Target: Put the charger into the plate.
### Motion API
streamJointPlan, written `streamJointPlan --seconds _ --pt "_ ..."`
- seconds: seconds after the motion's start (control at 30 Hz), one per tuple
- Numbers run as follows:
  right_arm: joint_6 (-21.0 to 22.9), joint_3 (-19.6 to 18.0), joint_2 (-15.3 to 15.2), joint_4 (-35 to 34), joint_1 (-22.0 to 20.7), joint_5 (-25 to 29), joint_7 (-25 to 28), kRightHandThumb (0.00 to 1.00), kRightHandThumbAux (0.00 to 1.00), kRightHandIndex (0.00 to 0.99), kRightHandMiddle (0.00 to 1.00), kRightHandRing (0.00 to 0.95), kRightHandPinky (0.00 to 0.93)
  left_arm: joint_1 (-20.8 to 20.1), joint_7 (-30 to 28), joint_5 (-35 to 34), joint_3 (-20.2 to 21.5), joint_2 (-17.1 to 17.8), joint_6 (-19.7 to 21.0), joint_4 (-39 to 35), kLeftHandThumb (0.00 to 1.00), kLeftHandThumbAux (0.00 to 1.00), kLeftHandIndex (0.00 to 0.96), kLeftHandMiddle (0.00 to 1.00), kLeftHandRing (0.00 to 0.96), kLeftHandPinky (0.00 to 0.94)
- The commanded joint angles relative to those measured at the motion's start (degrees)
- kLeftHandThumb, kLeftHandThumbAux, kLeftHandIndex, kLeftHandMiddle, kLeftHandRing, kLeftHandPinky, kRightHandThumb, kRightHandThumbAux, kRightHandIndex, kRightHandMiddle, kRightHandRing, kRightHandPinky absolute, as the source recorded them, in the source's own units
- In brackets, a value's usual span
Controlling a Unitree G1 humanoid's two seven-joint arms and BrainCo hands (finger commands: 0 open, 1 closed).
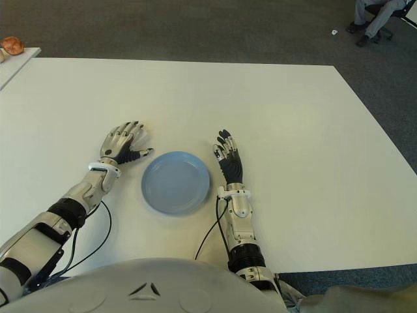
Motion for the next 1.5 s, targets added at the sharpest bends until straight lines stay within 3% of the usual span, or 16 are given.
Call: streamJointPlan --seconds 0.03,0.6,1.17,1.37,1.5 --pt "1.74 0.2 2.26 1.76 1.51 0.92 0.22 0.0 0.563 0.068 0.126 0.095 0.095 2.84 -3.62 1.17 -1.86 -0.01 0.86 0.15 0.122 0.315 0.0 0.0 0.0 0.0" --pt "1.81 0.22 2.07 1.5 1.51 0.78 0.23 0.0 0.566 0.073 0.134 0.102 0.1 2.53 -12.96 -0.12 -1.04 0.04 3.58 -4.57 0.127 0.309 0.0 0.0 0.0 0.0" --pt "1.62 -0.02 1.55 1.05 1.74 0.94 0.93 0.0 0.545 0.074 0.144 0.108 0.098 3.07 -15.52 -4.12 2.41 -1.26 4.73 -4.74 0.109 0.325 0.0 0.0 0.0 0.01" --pt "1.53 -0.19 1.37 1.11 1.66 0.99 1.19 0.0 0.538 0.075 0.153 0.112 0.089 2.8 -16.07 -6.72 3.93 -1.93 3.83 -2.33 0.127 0.332 0.0 0.0 0.0 0.07" --pt "1.48 -0.23 1.41 1.01 1.7 0.77 0.98 0.0 0.535 0.074 0.157 0.115 0.087 1.56 -13.78 -8.55 4.87 -2.35 -0.67 6.12 0.162 0.331 0.0 0.0 0.002 0.095"
